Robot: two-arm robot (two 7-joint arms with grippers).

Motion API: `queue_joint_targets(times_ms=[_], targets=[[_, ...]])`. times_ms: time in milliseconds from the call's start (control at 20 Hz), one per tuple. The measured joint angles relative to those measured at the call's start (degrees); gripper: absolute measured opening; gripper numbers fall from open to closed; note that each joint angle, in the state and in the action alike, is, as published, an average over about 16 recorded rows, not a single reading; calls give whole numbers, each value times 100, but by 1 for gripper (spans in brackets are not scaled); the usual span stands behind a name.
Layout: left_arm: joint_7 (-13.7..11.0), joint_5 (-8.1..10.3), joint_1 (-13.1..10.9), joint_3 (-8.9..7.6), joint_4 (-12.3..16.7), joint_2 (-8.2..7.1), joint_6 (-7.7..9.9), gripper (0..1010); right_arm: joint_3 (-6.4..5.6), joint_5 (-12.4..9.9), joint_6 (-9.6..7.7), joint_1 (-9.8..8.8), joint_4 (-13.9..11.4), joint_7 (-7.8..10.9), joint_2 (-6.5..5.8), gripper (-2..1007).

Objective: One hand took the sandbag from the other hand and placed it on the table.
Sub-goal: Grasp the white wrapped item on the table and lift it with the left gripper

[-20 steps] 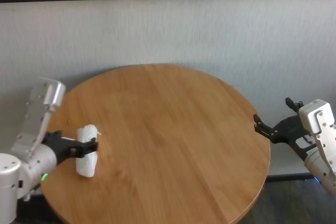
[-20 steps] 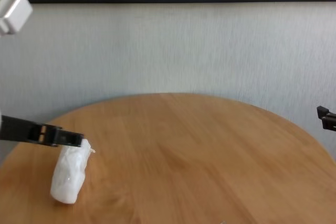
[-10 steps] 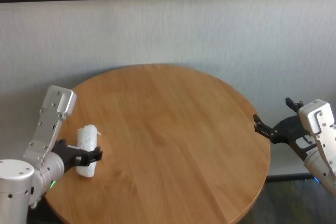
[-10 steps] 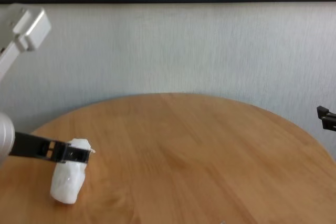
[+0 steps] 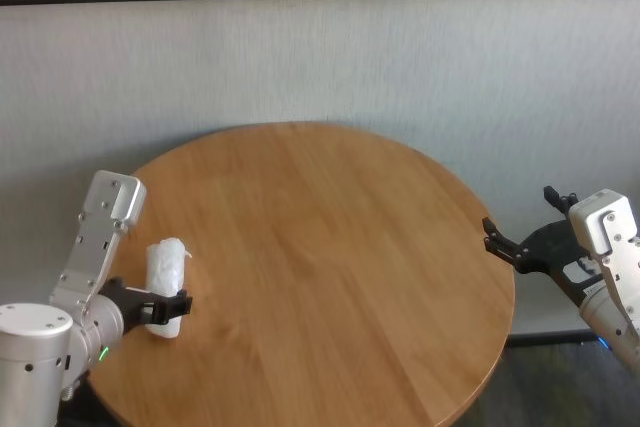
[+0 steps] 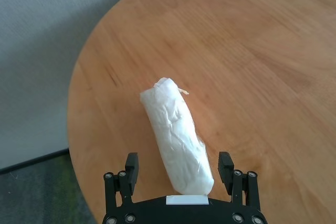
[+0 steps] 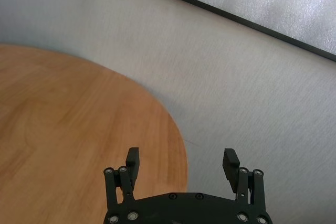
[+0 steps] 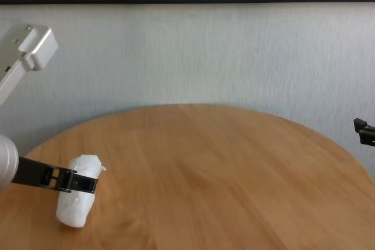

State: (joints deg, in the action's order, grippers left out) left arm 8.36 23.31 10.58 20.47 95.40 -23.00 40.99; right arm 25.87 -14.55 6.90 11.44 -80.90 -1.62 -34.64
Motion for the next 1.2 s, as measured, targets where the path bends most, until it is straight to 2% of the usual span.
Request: queue_joint_targets(times_ms=[350, 1200], targets=[[-39, -79, 116, 16, -204, 140, 50, 1001, 0, 0, 0, 0, 0, 0, 0, 1002], [-204, -308, 495, 35, -952, 399, 56, 1001, 0, 0, 0, 0, 0, 0, 0, 1002]])
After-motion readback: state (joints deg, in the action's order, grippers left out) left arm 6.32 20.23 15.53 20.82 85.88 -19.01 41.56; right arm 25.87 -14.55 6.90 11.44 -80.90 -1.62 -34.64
